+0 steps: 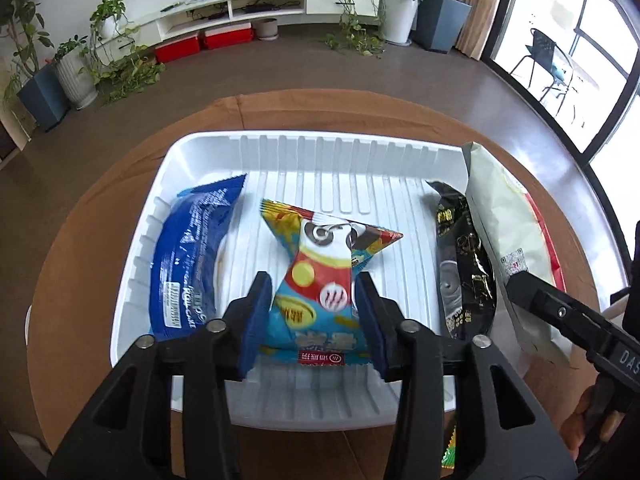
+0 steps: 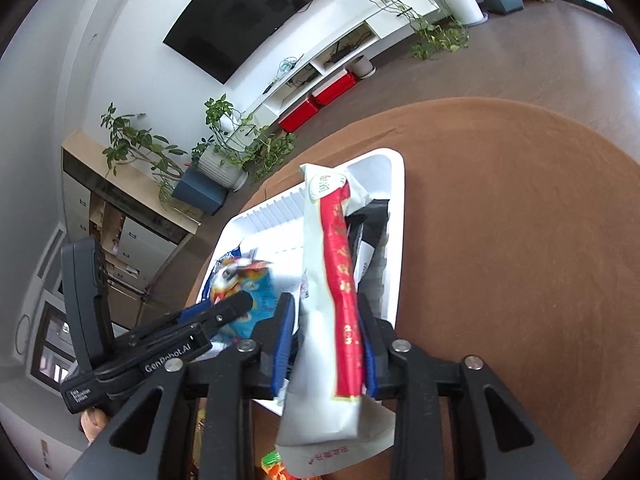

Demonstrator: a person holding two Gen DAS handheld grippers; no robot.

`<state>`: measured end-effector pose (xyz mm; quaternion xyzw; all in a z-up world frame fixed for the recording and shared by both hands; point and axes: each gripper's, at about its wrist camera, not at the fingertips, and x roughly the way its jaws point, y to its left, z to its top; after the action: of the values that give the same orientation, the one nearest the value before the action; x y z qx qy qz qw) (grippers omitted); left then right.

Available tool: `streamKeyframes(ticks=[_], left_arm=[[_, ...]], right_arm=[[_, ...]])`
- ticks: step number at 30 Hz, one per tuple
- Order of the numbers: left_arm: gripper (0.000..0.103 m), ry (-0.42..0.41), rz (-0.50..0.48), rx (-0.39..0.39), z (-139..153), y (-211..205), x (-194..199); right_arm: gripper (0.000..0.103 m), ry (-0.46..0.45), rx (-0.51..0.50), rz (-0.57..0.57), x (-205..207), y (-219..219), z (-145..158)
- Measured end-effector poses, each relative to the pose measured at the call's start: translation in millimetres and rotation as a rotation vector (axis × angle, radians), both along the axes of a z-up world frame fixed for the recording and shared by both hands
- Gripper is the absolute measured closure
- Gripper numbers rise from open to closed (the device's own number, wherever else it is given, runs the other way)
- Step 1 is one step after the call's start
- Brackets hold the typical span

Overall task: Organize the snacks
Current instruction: 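Place panda packet and white-red bar into the white tray, open both tools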

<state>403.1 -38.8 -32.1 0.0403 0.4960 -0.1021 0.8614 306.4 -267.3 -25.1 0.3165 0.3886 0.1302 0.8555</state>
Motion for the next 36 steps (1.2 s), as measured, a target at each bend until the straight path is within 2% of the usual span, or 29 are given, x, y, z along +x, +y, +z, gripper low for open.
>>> streamKeyframes(ticks=[1, 6, 12, 24, 36], left_arm=[[0.053, -0.010, 0.006, 0.005, 1, 1, 1], [0.053, -0.041, 0.021, -0.019, 13, 9, -2], [0.053, -0.056, 0.034, -0.025, 24, 18, -12], [0.053, -0.051, 0.050, -0.065, 27, 22, -30], [0.053, -0.048, 0.044, -0.075, 31, 24, -42]], right_arm=[[0.063, -0.006, -0.012, -0.003, -1, 0, 2], [0.058, -0.026, -0.045, -0.011, -4, -1, 8], [0.056, -0.025, -0.023, -0.014, -6, -5, 7], [0.056, -0.022, 0.047, 0.067, 10, 15, 0], [0.055, 0.011, -0.009, 0.047, 7, 15, 3]])
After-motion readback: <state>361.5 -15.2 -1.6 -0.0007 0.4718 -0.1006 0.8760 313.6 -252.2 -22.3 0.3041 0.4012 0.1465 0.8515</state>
